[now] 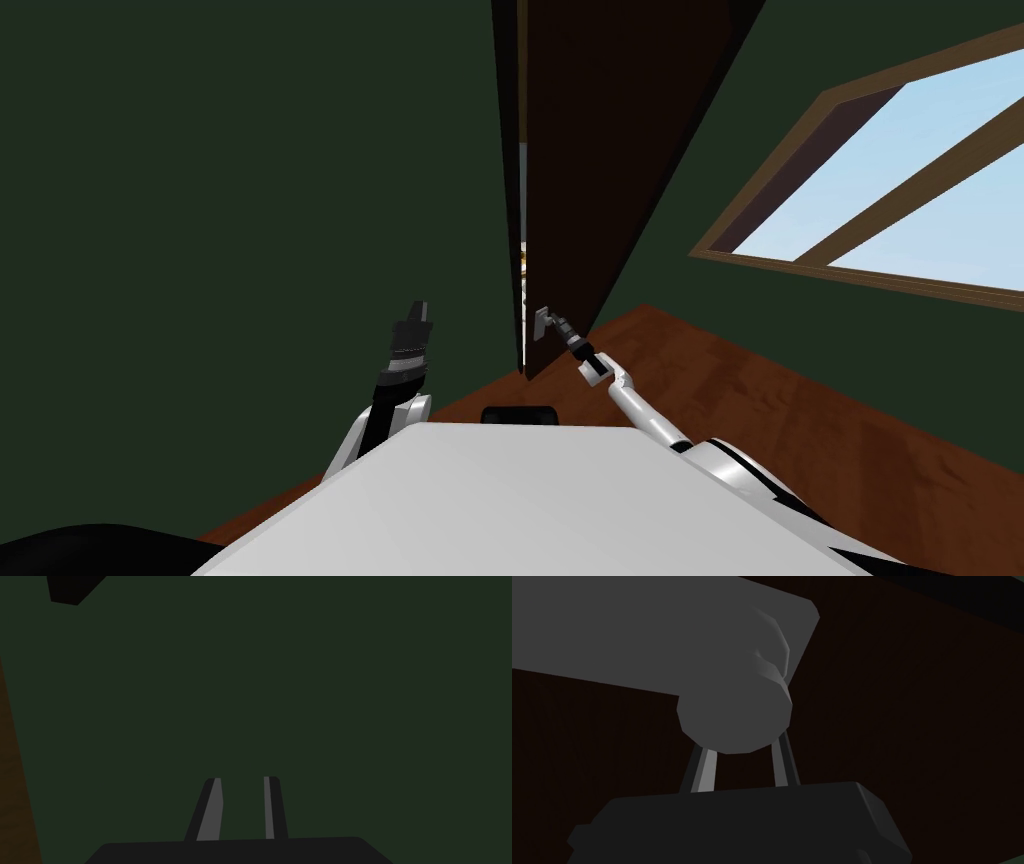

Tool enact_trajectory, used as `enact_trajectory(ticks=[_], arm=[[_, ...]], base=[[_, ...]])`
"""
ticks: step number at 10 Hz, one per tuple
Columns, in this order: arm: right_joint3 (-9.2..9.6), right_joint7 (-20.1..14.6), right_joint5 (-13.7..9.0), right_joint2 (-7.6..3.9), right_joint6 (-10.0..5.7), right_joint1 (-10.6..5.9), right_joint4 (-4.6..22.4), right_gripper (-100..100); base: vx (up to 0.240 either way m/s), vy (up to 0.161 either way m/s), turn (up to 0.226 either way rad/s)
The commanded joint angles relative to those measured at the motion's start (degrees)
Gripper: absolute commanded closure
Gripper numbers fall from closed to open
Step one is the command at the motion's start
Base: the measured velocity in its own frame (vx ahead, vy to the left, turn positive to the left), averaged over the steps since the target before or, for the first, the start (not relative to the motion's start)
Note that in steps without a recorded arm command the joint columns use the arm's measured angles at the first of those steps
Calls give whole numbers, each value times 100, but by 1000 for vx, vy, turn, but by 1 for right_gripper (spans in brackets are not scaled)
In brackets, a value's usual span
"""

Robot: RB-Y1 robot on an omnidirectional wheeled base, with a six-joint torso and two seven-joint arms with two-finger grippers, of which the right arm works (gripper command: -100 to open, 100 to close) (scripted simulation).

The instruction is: Pull the door open

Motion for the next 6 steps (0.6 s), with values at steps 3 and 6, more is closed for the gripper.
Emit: enact_trajectory(ticks=[3, 6], arm=[[181, -45, 20, 119, -121, 28, 62, 100], [181, -45, 20, 119, -121, 28, 62, 100]], base=[[-4, -8, -2], [2, 4, -7]])
